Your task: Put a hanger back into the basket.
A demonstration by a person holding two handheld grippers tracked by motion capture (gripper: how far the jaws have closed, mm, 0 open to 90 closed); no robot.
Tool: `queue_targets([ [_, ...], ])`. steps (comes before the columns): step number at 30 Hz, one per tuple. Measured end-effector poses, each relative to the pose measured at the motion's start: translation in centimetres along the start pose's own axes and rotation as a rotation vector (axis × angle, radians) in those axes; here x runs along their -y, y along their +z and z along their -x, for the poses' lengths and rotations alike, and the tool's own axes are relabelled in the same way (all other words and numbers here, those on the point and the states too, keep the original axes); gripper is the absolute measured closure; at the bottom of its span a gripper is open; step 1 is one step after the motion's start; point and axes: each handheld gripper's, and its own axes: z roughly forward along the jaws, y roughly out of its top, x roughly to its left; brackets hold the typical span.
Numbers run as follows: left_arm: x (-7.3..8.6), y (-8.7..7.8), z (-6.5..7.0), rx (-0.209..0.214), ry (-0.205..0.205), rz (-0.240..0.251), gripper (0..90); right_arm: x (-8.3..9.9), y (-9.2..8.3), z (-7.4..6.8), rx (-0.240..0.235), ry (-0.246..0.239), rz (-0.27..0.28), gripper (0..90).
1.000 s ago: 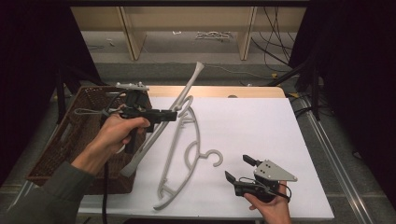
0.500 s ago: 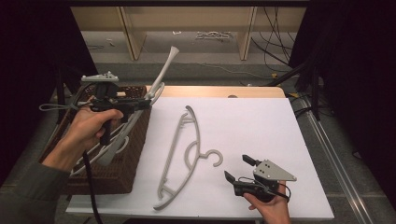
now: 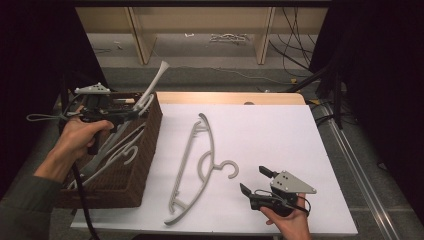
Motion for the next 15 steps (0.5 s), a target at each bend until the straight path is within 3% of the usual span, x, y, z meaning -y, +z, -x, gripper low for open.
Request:
queue_targets([
  [3,0.6,0.0,-0.7,-0.003,0.001,-0.009,80.6,0.0,0.0,0.2,0.008,-0.027,0.001,18.5],
  [5,1.0,0.0,-1.0,-0.002,0.014,-0.02,80.6,0.0,-0.1,0.0,0.005,-0.008,-0.021,18.5],
  [7,1.3,0.0,-1.2,-0.004,0.029,-0.03,80.6,0.0,0.0,0.1,0.008,-0.026,0.002,18.5],
  [11,1.5,-0.3,-1.5,-0.009,0.045,-0.034,80.7,0.0,-0.1,0.1,0.008,-0.015,-0.015,18.5],
  [14,1.7,-0.5,-1.7,-0.015,0.087,-0.054,80.7,0.0,-0.1,0.0,0.007,-0.013,-0.019,18.5],
  [15,1.8,-0.5,-1.7,-0.013,0.08,-0.045,80.7,0.0,-0.1,0.0,0.007,-0.012,-0.018,18.5],
])
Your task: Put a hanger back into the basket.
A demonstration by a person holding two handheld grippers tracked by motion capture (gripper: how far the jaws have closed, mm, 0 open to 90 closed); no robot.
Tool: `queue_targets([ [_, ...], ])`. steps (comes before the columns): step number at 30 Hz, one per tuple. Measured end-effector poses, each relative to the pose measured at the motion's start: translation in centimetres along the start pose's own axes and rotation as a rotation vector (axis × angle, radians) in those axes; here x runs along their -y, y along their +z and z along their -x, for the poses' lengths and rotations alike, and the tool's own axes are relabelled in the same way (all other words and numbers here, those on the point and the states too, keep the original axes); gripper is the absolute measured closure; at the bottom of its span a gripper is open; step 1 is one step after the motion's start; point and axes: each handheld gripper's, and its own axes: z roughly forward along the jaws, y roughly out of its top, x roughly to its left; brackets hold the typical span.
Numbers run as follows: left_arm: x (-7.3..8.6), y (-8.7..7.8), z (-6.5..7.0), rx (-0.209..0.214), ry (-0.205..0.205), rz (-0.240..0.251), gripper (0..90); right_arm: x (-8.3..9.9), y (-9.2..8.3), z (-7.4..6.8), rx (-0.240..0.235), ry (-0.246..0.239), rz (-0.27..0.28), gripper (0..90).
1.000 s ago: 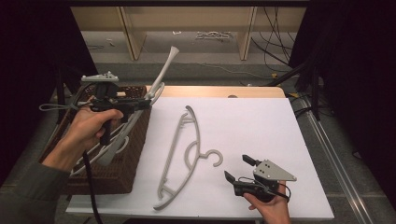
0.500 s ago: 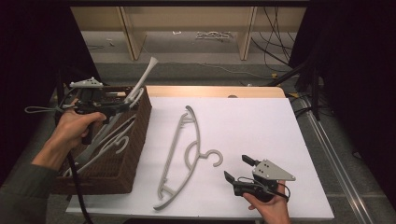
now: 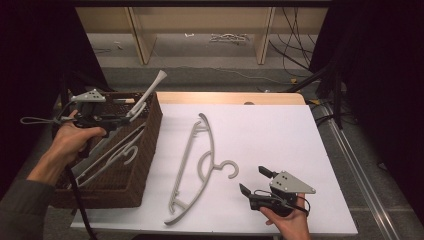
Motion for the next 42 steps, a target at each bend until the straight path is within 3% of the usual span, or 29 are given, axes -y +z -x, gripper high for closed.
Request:
queue_targets([
  [4,0.8,-0.3,-0.7,-0.022,0.033,-0.033,80.8,0.0,0.0,0.0,0.002,-0.004,0.004,18.6],
  [11,2.8,-1.3,-2.3,-0.058,0.018,-0.047,80.9,0.1,0.2,-0.1,-0.01,0.012,0.011,18.5],
  [15,3.7,-1.8,-2.9,-0.066,0.019,-0.054,80.9,0.0,0.2,0.1,0.001,-0.008,0.015,18.6],
  [16,3.8,-1.9,-2.9,-0.07,0.02,-0.055,80.9,0.1,0.3,-0.1,-0.009,0.014,0.011,18.6],
  [18,4.2,-2.1,-3.0,-0.065,0.024,-0.051,80.9,0.0,0.1,0.1,0.002,0.003,-0.01,18.6],
  [29,5.8,-3.0,-3.2,-0.05,0.033,-0.05,81.0,0.1,0.1,0.2,0.004,0.005,-0.01,18.6],
  [30,5.9,-3.1,-3.3,-0.051,0.045,-0.062,81.0,0.0,0.0,0.1,0.004,0.008,-0.008,18.6],
  [36,7.0,-3.0,-3.9,-0.065,0.024,-0.093,81.0,0.0,0.2,0.2,0.01,-0.011,0.003,18.6],
  [42,7.4,-2.3,-3.9,-0.064,0.029,-0.123,81.0,0.0,0.2,0.2,0.01,-0.004,0.0,18.6],
])
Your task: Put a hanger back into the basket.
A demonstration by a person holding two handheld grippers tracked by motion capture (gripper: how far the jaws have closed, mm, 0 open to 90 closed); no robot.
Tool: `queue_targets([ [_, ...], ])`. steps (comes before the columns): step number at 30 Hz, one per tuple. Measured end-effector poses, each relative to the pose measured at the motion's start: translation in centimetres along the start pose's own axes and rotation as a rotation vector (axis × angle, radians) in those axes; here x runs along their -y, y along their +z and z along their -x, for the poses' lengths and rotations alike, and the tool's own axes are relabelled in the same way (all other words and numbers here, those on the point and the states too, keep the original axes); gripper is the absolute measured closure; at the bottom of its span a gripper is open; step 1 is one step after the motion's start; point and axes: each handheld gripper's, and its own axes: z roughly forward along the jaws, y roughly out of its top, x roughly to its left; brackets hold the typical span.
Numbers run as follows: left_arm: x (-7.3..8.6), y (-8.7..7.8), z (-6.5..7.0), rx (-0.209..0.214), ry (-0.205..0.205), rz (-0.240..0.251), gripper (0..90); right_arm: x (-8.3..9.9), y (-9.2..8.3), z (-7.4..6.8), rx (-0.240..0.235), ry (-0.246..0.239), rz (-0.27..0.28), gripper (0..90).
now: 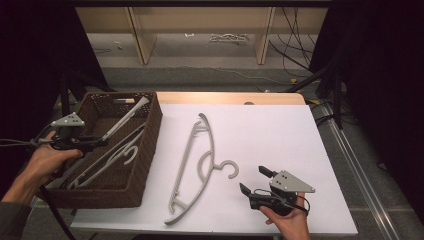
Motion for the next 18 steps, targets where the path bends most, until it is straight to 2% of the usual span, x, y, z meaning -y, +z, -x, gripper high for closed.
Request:
queue_targets([
  [8,0.5,1.1,0.1,-0.001,0.023,-0.065,80.8,-0.1,0.0,0.0,-0.006,0.002,-0.001,18.6],
  [9,0.5,1.3,0.2,-0.001,0.017,-0.064,80.8,0.0,0.0,-0.1,-0.008,0.006,-0.007,18.6],
  [10,0.6,1.5,0.3,-0.002,0.008,-0.06,80.8,0.0,0.0,0.0,-0.003,-0.009,0.001,18.6],
  [12,0.5,1.7,0.3,-0.01,0.033,-0.087,80.7,-0.1,0.0,0.0,-0.002,-0.009,0.005,18.6],
  [18,0.8,2.4,0.6,-0.028,0.031,-0.104,80.8,-0.1,0.0,-0.1,-0.008,0.006,-0.005,18.7],
])
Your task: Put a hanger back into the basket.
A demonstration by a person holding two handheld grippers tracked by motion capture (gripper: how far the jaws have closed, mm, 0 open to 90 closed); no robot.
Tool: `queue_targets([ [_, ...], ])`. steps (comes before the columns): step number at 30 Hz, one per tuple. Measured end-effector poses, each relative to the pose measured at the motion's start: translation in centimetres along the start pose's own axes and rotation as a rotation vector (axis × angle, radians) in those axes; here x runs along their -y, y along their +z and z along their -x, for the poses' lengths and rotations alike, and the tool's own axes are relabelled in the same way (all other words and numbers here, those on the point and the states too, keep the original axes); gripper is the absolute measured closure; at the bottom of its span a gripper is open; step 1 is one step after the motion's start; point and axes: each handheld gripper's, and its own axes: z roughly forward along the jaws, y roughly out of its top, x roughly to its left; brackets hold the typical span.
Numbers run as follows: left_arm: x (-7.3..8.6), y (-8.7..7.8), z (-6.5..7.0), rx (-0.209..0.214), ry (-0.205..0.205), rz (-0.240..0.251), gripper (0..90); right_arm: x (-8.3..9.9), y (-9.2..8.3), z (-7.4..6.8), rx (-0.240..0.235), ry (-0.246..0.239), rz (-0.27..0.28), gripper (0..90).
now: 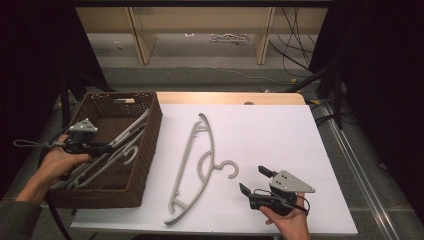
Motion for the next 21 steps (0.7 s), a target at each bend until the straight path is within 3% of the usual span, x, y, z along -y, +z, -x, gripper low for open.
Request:
queue_targets([
  [7,0.3,1.5,0.3,-0.009,0.007,-0.045,80.7,0.0,0.0,0.0,-0.003,0.0,-0.001,18.7],
  [9,0.2,1.6,0.2,0.0,0.037,-0.082,80.7,0.0,0.0,0.0,-0.001,-0.001,-0.003,18.7],
  [14,0.5,2.0,0.0,0.0,-0.007,-0.07,80.6,0.0,0.0,-0.1,-0.005,-0.002,-0.006,18.7],
  [18,0.5,2.1,0.0,-0.006,0.001,-0.082,80.6,0.0,0.2,-0.1,-0.015,0.006,0.015,18.7],
  [19,0.6,2.1,-0.1,-0.006,-0.009,-0.088,80.6,0.0,0.1,0.0,-0.004,-0.016,0.006,18.7],
  [21,0.7,2.3,-0.1,-0.017,-0.013,-0.09,80.5,0.0,0.1,-0.1,-0.006,-0.002,-0.004,18.7],
])
